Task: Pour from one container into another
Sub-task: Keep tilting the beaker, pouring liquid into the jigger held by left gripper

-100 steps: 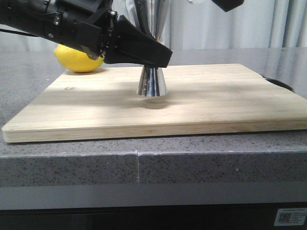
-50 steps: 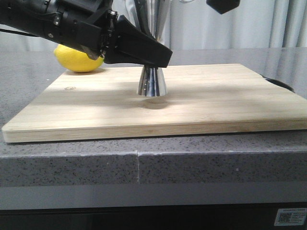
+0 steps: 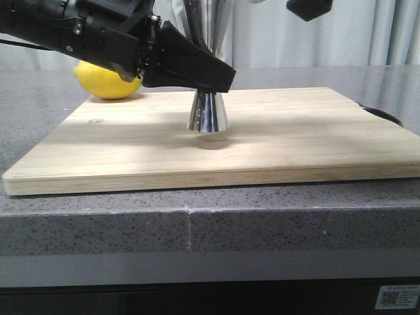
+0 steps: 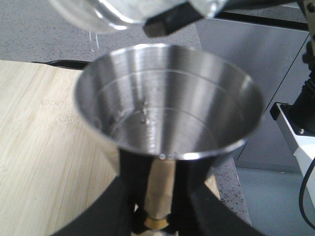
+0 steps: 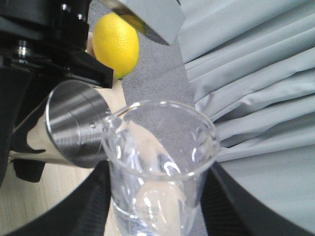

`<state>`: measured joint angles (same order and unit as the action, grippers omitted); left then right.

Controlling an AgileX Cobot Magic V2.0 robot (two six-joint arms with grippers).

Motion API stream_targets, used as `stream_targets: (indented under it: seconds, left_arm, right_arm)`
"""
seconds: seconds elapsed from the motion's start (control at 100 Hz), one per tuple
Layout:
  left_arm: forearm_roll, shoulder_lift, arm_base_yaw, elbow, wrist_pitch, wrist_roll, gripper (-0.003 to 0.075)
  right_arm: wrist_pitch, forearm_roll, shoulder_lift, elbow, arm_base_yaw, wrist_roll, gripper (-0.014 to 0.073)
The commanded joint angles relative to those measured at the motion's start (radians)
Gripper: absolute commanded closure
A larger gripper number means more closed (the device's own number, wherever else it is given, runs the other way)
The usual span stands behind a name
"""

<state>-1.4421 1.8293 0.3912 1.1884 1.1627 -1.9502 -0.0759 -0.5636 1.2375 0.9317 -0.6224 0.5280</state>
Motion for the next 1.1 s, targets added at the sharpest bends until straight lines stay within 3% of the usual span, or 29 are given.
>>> stream_targets:
  seconds: [0.0,1.09]
  left_arm:
    - [-0.076,-0.057,0.009,0.028,0.106,0.010,0.0739]
    - [-0.076,-0.057,0.011,0.028,0.106,0.010,0.0739]
  right_arm:
    - [0.069,-0.025,-0.023,0.038,0.001,0.005,0.0431]
    - [0.068,-0.125,-0.023,0.038,0.001,0.005,0.0431]
